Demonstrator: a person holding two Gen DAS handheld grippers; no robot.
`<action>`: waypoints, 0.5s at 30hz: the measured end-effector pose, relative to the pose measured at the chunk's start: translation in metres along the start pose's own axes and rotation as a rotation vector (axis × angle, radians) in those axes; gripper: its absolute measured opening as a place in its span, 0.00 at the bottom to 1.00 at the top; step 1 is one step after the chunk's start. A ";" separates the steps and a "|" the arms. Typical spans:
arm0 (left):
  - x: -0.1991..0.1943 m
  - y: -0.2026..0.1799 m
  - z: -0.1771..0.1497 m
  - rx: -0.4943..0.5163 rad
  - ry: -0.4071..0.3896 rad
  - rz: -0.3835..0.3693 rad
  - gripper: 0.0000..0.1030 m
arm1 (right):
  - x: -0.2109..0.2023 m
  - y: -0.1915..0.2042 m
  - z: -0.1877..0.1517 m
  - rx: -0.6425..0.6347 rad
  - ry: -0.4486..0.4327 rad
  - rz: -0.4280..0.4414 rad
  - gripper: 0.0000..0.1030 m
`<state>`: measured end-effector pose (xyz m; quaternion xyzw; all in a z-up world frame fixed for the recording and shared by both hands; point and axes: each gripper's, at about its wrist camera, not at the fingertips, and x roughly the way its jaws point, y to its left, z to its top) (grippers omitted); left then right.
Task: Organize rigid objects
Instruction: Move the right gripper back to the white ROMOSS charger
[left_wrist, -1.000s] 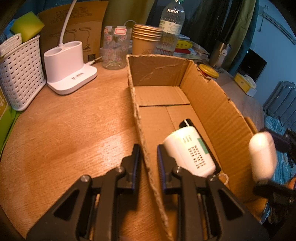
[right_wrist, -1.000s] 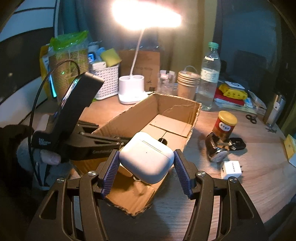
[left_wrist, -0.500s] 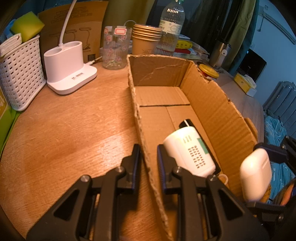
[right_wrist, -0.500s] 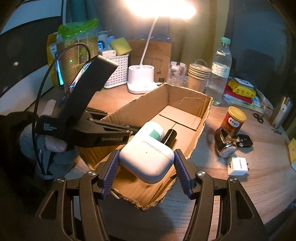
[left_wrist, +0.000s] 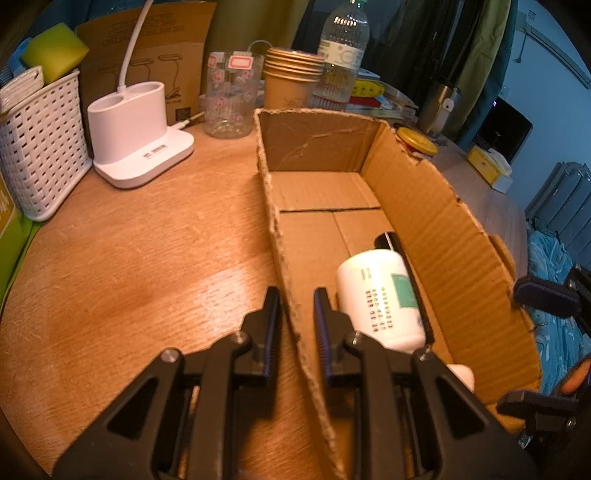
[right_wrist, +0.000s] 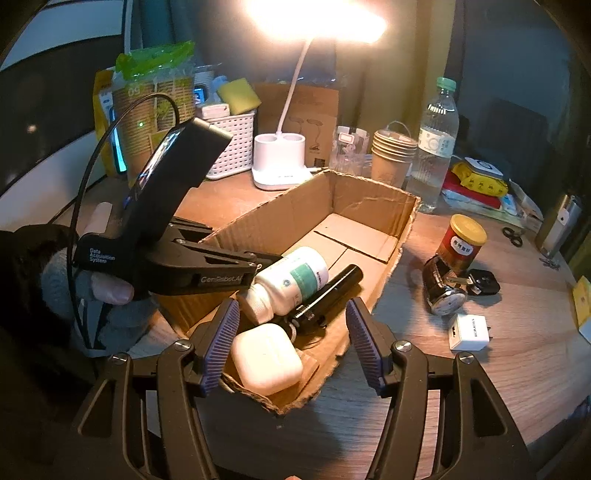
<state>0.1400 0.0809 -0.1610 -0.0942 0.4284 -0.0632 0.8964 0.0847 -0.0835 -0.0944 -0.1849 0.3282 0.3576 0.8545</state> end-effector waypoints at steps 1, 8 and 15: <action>0.000 0.000 0.000 0.000 0.000 0.000 0.20 | 0.000 -0.001 0.001 0.002 -0.002 -0.002 0.62; 0.000 0.000 0.000 0.000 0.000 0.000 0.20 | -0.005 -0.013 0.002 0.041 -0.028 -0.031 0.62; 0.000 0.000 0.000 0.000 0.000 0.000 0.20 | -0.012 -0.036 0.003 0.120 -0.070 -0.090 0.62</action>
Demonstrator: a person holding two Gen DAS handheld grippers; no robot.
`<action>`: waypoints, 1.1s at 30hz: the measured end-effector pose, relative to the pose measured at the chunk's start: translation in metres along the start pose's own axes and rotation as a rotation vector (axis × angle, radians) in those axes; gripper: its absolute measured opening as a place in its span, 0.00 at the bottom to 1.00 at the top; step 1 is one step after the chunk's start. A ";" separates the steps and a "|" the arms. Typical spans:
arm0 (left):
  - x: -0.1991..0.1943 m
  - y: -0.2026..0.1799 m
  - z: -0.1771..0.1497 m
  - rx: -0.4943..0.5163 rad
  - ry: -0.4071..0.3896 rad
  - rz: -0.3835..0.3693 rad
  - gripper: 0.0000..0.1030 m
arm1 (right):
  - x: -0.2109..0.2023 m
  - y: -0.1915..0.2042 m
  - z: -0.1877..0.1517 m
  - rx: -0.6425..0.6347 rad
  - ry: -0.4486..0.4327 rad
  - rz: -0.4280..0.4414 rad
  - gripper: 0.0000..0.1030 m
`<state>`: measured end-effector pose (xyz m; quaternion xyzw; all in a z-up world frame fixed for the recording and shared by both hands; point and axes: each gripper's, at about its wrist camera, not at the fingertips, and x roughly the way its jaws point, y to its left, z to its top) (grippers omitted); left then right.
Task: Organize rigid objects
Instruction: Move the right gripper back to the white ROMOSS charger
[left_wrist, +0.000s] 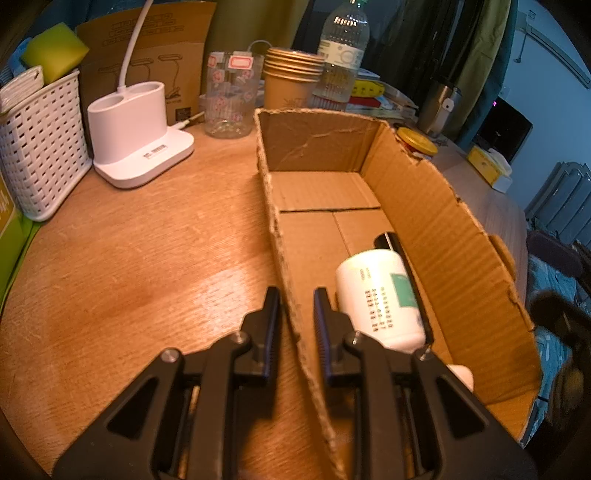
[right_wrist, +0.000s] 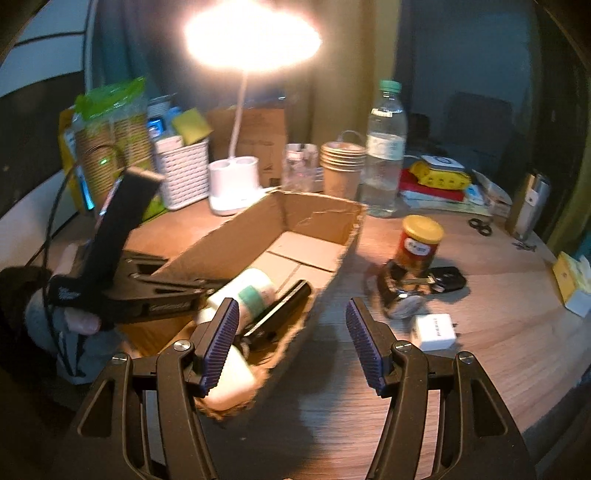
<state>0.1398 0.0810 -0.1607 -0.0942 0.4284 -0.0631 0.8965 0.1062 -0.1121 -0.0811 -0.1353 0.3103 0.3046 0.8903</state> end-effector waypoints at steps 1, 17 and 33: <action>0.000 0.000 0.000 0.000 0.000 0.000 0.20 | 0.000 -0.003 0.000 0.009 -0.001 -0.008 0.62; 0.000 0.000 0.000 0.000 0.000 0.000 0.20 | 0.006 -0.050 -0.008 0.159 -0.017 -0.119 0.74; 0.000 0.000 0.000 0.000 0.000 0.000 0.20 | 0.028 -0.091 -0.027 0.247 0.025 -0.218 0.74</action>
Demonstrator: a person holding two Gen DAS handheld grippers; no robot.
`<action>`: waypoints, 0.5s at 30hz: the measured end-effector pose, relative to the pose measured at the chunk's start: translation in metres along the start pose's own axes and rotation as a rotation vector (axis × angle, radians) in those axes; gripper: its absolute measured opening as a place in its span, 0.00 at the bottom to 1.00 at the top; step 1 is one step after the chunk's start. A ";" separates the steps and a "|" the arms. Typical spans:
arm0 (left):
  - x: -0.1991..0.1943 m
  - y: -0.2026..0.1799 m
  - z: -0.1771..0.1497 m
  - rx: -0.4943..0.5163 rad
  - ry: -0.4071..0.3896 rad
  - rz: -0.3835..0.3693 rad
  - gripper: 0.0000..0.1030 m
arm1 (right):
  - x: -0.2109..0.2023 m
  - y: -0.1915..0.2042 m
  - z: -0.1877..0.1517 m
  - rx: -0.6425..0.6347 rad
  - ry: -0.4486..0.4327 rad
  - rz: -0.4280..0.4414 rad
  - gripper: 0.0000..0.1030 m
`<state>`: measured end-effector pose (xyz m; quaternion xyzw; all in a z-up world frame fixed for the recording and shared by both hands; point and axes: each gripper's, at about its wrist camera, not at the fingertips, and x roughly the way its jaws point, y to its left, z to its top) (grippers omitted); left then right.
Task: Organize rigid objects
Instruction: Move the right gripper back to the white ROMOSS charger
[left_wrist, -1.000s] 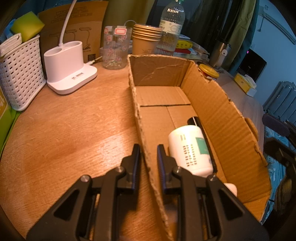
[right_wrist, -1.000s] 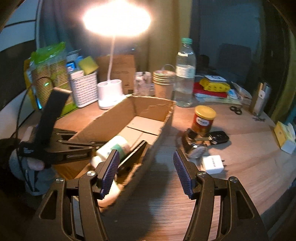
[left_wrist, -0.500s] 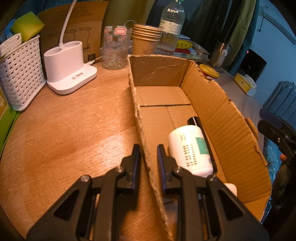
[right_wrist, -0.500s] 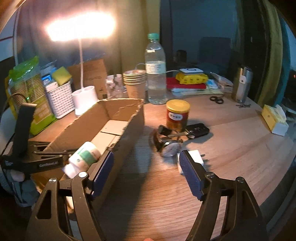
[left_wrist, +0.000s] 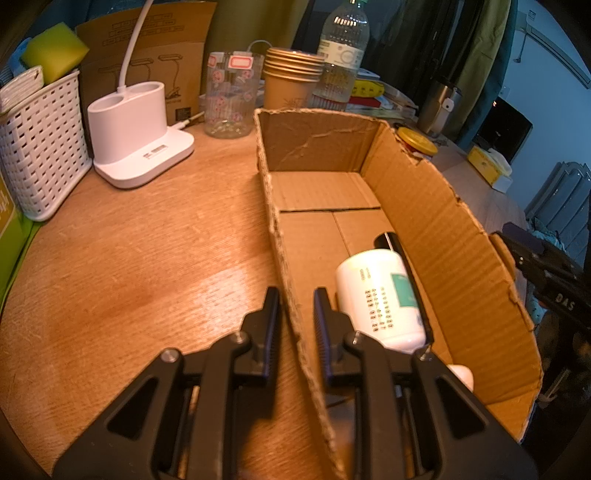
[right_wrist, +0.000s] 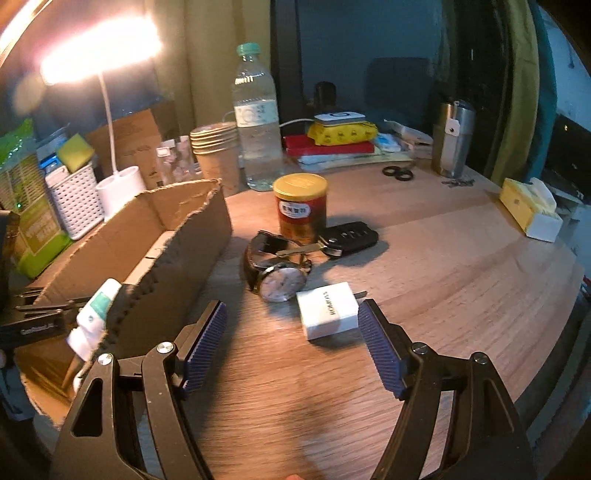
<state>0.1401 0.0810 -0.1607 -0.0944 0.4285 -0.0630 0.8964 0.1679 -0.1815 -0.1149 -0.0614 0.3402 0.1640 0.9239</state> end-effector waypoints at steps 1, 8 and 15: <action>0.000 0.000 0.000 0.000 0.000 0.000 0.20 | 0.001 -0.002 0.000 0.001 0.001 -0.004 0.74; 0.000 0.000 0.000 0.000 0.000 0.000 0.20 | 0.014 -0.006 0.000 -0.006 0.016 -0.025 0.74; 0.000 0.000 0.000 0.000 0.000 0.000 0.20 | 0.029 -0.015 0.005 -0.003 0.050 -0.059 0.74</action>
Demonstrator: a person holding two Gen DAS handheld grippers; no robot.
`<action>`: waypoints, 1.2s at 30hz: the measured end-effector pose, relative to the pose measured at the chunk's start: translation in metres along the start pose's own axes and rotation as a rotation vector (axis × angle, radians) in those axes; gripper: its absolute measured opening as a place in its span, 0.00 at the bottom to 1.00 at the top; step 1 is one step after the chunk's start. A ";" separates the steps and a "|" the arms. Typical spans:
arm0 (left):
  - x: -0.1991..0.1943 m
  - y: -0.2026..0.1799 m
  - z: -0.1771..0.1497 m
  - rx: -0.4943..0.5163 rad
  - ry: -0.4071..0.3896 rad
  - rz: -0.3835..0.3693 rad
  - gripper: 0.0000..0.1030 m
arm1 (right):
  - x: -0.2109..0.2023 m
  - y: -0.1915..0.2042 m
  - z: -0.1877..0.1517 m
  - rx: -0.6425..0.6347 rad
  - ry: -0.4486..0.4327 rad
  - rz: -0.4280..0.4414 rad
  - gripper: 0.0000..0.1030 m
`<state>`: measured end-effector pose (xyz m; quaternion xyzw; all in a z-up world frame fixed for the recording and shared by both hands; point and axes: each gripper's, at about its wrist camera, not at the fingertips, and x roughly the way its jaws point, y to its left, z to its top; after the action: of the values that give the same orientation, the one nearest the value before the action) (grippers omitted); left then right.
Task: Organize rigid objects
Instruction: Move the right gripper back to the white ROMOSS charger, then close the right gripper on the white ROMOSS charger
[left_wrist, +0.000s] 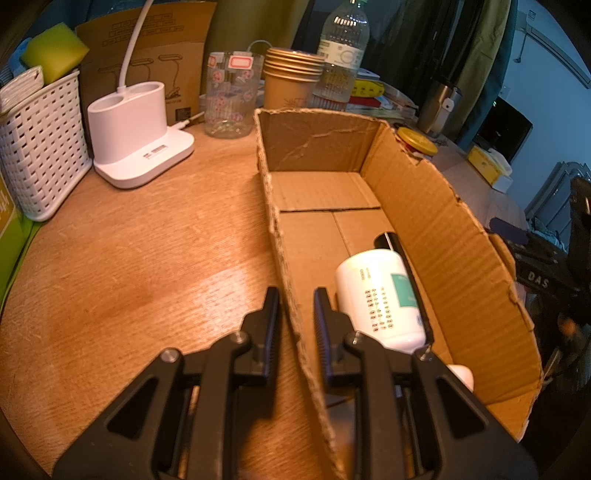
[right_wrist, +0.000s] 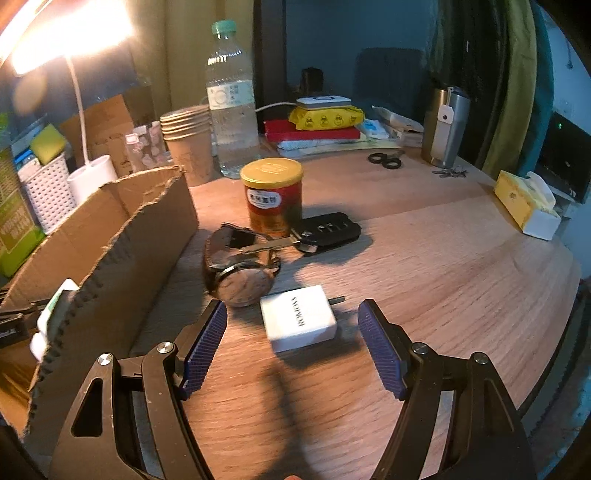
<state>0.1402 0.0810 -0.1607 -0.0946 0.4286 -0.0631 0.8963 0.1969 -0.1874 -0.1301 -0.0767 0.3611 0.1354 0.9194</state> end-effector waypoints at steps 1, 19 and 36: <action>0.000 0.000 0.000 0.000 0.000 0.000 0.20 | 0.002 -0.001 0.001 -0.004 0.004 -0.004 0.74; 0.000 0.000 0.000 0.000 0.000 0.000 0.20 | 0.030 -0.009 0.008 -0.015 0.092 0.001 0.74; 0.000 0.000 0.000 -0.001 0.000 0.000 0.20 | 0.037 -0.006 0.007 -0.025 0.128 0.005 0.62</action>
<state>0.1403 0.0809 -0.1606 -0.0949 0.4288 -0.0629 0.8962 0.2291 -0.1843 -0.1501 -0.0961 0.4175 0.1369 0.8932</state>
